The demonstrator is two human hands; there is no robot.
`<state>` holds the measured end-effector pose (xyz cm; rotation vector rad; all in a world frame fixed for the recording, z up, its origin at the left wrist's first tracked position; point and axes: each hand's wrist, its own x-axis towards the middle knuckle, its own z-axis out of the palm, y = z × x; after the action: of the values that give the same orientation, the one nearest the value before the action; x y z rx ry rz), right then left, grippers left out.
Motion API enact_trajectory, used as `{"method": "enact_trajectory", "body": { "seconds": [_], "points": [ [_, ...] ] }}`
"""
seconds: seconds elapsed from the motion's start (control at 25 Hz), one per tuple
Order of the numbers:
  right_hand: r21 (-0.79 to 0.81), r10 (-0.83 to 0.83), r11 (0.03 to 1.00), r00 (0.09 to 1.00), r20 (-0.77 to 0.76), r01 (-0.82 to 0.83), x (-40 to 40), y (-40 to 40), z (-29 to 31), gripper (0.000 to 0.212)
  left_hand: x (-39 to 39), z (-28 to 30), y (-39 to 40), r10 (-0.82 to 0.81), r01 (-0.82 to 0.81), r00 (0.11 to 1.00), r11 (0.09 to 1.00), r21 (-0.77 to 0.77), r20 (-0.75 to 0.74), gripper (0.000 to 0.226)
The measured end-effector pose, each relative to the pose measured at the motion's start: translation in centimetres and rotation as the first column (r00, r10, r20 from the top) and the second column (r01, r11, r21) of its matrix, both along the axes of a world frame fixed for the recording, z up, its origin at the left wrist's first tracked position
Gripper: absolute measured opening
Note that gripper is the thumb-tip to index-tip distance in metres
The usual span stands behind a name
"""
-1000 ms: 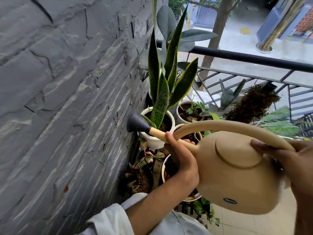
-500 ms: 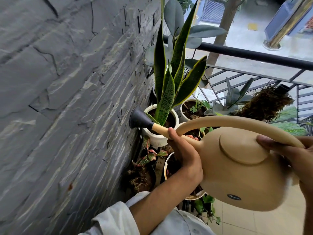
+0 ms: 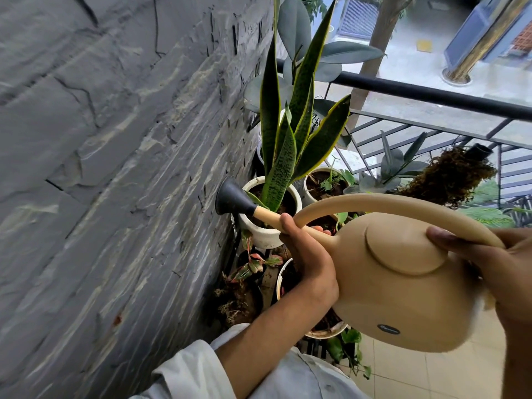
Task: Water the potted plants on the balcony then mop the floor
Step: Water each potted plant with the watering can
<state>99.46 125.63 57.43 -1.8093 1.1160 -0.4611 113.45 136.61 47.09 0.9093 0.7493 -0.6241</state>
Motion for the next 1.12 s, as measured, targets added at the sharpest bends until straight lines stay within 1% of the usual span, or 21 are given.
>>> {"method": "enact_trajectory", "body": {
  "seconds": [0.08,0.16,0.24,0.4,0.52,0.64,0.84,0.92,1.0,1.12],
  "points": [
    [0.007,-0.011,1.000,1.000,0.005,0.011,0.1,0.2,0.0,0.013,0.0,0.0,-0.1,-0.008,0.008,1.000,1.000,-0.009,0.014,0.046],
    [-0.001,-0.037,0.999,0.999,0.026,0.037,0.0,0.2,-0.2,0.020,0.0,-0.3,-0.3,-0.010,0.010,1.000,1.000,-0.014,0.021,0.046],
    [-0.016,-0.060,0.998,0.998,0.029,0.060,-0.1,0.0,-0.4,0.016,0.0,-0.5,-0.4,-0.017,0.017,1.000,1.000,-0.015,0.021,0.047],
    [-0.041,-0.053,0.998,0.998,0.024,0.054,-0.4,0.0,-0.3,0.021,0.0,-0.9,-0.6,-0.041,0.042,0.999,0.999,-0.006,0.027,0.050],
    [-0.052,-0.066,0.996,0.998,0.020,0.067,-0.5,-0.2,-0.4,0.021,-0.1,-1.1,-0.8,-0.050,0.049,0.998,0.999,0.009,0.039,0.048],
    [-0.043,-0.064,0.997,0.998,0.021,0.065,-0.5,-0.3,-0.5,0.024,-0.1,-1.0,-1.0,-0.038,0.038,0.999,0.999,-0.009,0.036,0.046],
    [-0.059,-0.090,0.994,0.996,0.010,0.090,-0.4,-0.4,-0.2,0.013,-0.2,-0.5,-1.1,-0.040,0.041,0.999,0.999,-0.028,0.033,0.046],
    [-0.050,-0.107,0.993,0.994,0.004,0.108,-0.3,-0.3,0.0,0.017,-0.4,-0.4,-1.1,-0.041,0.042,0.999,0.999,-0.033,0.027,0.047],
    [-0.028,-0.117,0.993,0.993,0.012,0.117,-0.2,-0.2,0.1,0.025,-0.4,-0.7,-1.1,-0.041,0.042,0.999,0.999,-0.032,0.033,0.046],
    [-0.010,-0.147,0.989,0.988,0.047,0.147,-0.3,-0.2,-0.2,0.036,0.2,-1.0,-1.6,-0.064,0.065,0.993,0.998,-0.012,0.102,0.045]
  ]
}}
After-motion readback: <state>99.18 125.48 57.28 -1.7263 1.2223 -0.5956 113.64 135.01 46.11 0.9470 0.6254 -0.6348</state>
